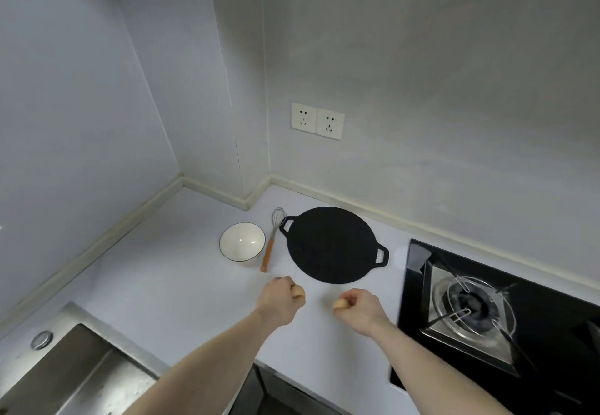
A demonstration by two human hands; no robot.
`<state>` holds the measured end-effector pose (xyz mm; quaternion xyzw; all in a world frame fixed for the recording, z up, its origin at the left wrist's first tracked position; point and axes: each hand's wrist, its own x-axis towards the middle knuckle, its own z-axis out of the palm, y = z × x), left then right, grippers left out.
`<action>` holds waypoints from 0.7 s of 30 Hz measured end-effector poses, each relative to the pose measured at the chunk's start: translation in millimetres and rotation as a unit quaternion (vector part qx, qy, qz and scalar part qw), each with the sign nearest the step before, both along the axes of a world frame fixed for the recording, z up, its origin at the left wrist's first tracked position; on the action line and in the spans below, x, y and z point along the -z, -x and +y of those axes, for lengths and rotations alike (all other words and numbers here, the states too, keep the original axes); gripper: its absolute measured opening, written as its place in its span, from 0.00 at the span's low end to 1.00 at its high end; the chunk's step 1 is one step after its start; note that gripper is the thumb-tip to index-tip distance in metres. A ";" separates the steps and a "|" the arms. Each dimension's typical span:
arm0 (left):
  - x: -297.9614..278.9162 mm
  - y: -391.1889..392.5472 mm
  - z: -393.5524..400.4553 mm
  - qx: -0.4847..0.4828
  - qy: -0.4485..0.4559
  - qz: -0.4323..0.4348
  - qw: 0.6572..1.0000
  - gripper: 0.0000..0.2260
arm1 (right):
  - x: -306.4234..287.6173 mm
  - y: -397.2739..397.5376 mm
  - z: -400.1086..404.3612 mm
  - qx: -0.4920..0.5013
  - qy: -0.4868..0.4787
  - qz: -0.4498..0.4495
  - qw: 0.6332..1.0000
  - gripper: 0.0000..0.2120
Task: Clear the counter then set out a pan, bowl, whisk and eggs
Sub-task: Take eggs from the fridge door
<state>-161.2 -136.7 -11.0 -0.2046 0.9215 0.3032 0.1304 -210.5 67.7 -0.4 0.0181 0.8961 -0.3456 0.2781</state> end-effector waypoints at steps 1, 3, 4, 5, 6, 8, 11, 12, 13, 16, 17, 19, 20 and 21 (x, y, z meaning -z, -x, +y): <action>5.1 1.2 -1.7 0.000 0.004 0.000 1.000 0.12 | 2.5 2.0 -5.6 -0.007 -0.004 0.000 1.000 0.08; 17.8 4.0 -8.5 -0.002 0.018 -0.002 1.000 0.12 | 10.9 6.0 -20.0 -0.025 -0.014 0.004 1.000 0.11; 22.5 5.8 -12.1 -0.002 0.025 -0.003 1.000 0.12 | 15.5 7.9 -27.6 -0.034 -0.019 0.008 0.999 0.12; 26.6 7.3 -15.2 -0.003 0.030 -0.003 1.000 0.12 | 19.5 10.4 -34.2 -0.040 -0.022 0.013 0.999 0.13; 31.0 10.6 -18.9 -0.003 0.034 0.001 0.999 0.12 | 23.3 14.2 -41.5 -0.046 -0.024 0.019 0.998 0.13; 37.5 16.3 -22.6 0.004 0.037 0.012 0.999 0.11 | 29.3 21.4 -52.7 -0.056 -0.028 0.029 0.998 0.14; 50.4 24.9 -26.1 0.018 0.033 0.016 0.999 0.10 | 42.3 30.8 -69.5 -0.070 -0.040 0.029 0.996 0.14; 54.4 27.5 -26.4 0.023 0.035 0.016 0.999 0.11 | 46.4 32.9 -73.5 -0.074 -0.046 0.029 0.996 0.14; 56.5 28.8 -26.2 0.030 0.037 0.018 0.999 0.12 | 49.4 33.9 -75.8 -0.080 -0.050 0.031 0.995 0.14; 65.5 34.5 -27.7 0.046 0.041 0.013 0.998 0.14 | 58.9 39.3 -82.7 -0.098 -0.062 0.039 0.993 0.15; 68.0 35.6 -28.3 0.048 0.040 0.013 0.998 0.14 | 60.4 41.0 -84.4 -0.101 -0.064 0.042 0.992 0.16; 71.1 37.7 -28.7 0.050 0.039 0.018 0.998 0.14 | 62.7 43.3 -86.5 -0.106 -0.066 0.043 0.991 0.16; 70.7 38.4 -28.6 0.053 0.039 0.022 0.998 0.14 | 62.6 43.7 -86.9 -0.109 -0.067 0.044 0.991 0.17; 73.6 41.2 -30.4 0.052 0.035 0.025 0.998 0.13 | 64.4 46.2 -89.3 -0.112 -0.070 0.043 0.990 0.17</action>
